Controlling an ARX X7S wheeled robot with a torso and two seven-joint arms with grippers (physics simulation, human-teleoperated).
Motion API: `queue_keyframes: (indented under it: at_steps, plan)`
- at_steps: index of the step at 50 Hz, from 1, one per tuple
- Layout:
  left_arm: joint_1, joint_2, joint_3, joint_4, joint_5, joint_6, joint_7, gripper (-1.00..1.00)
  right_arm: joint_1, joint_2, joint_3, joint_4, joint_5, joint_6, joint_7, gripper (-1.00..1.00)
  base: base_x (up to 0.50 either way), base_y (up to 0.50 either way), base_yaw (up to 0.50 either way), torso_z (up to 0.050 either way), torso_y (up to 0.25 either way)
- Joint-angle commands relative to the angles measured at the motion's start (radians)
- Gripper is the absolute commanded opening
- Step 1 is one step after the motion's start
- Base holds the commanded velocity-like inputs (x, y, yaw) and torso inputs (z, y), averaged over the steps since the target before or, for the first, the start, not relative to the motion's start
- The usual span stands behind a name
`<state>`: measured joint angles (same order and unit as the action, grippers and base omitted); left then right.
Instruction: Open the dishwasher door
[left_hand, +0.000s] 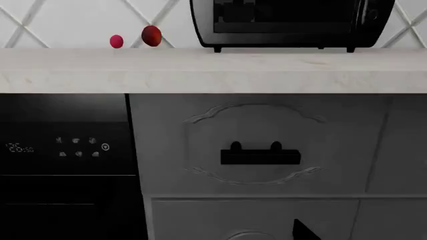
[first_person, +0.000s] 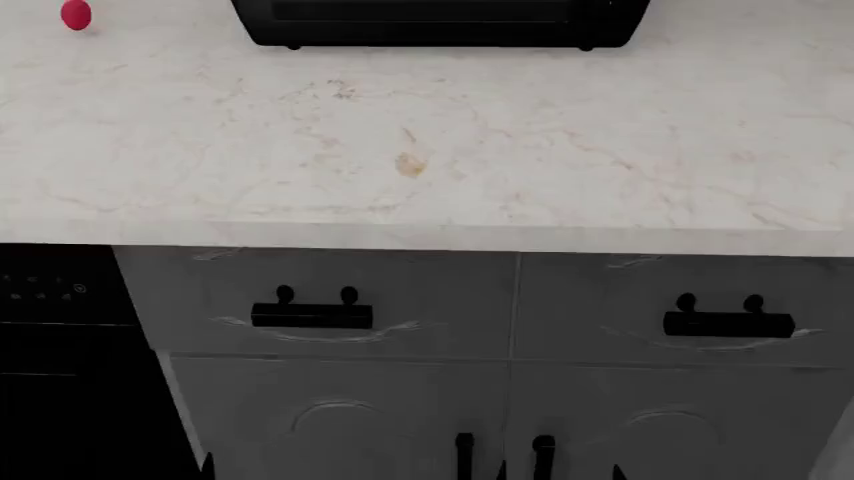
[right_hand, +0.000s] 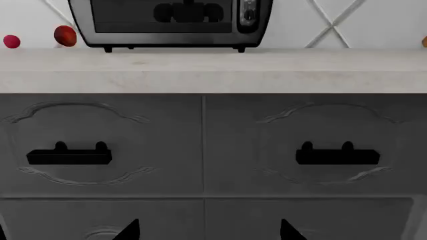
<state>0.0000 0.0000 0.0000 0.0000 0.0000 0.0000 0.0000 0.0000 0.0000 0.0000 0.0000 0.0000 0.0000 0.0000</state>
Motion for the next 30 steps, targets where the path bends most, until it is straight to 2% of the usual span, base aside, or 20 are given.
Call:
queue_keyframes:
  at_steps: [1, 19, 30]
  plan:
    - [-0.001, -0.016, 0.018, 0.000, -0.016, -0.001, -0.018, 1.00, 0.004, 0.010, -0.012, 0.010, 0.010, -0.006, 0.012, 1.00, 0.00, 0.00, 0.00, 0.000, 0.000]
    - [-0.011, -0.065, 0.075, -0.001, -0.056, 0.021, -0.045, 1.00, -0.011, 0.061, -0.071, -0.019, 0.076, -0.020, 0.050, 1.00, 0.00, 0.00, 0.00, 0.000, 0.000]
    - [-0.009, -0.079, 0.091, -0.010, -0.078, 0.032, -0.055, 1.00, -0.019, 0.075, -0.087, -0.010, 0.102, -0.028, 0.059, 1.00, 0.00, 0.47, 0.00, 0.000, 0.000]
